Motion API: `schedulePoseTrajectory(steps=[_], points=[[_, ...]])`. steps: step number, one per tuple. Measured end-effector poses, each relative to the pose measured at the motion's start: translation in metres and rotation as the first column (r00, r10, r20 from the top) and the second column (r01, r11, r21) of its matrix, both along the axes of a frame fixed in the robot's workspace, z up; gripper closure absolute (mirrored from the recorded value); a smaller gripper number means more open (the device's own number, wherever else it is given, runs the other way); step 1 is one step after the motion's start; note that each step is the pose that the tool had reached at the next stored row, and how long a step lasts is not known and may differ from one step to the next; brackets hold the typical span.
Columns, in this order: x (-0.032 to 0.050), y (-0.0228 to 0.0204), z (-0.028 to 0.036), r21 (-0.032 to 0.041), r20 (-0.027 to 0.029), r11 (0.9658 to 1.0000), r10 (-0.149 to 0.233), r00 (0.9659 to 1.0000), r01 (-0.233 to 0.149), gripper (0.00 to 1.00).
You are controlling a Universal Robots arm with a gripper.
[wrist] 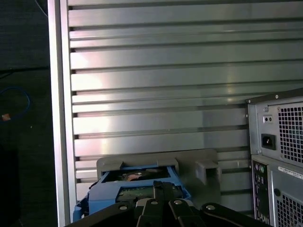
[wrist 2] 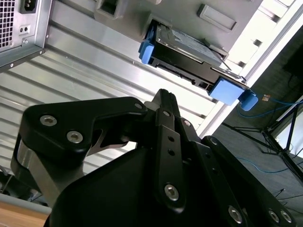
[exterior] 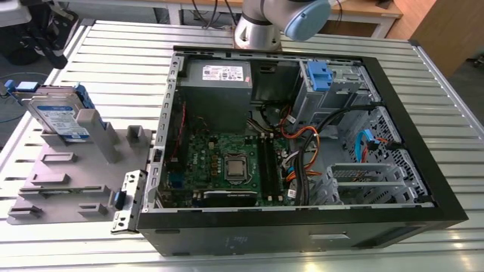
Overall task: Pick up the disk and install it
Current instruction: 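Reach for the disk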
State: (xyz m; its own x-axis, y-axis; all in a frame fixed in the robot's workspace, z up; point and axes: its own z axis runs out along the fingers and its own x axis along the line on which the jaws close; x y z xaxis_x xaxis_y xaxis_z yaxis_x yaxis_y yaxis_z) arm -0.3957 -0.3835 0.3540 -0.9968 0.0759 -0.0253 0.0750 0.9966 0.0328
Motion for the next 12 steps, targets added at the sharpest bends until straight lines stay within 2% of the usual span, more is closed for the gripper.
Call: schedulePoseTrajectory(steps=[7,12], points=[[-0.0077,-0.0025,-0.0036,-0.0002,0.0,1.0,0.0,1.0,0.0,0.89],[-0.0131,-0.0053,-0.0052,-0.0038,0.0001,1.0,0.0,1.0,0.0,0.89]])
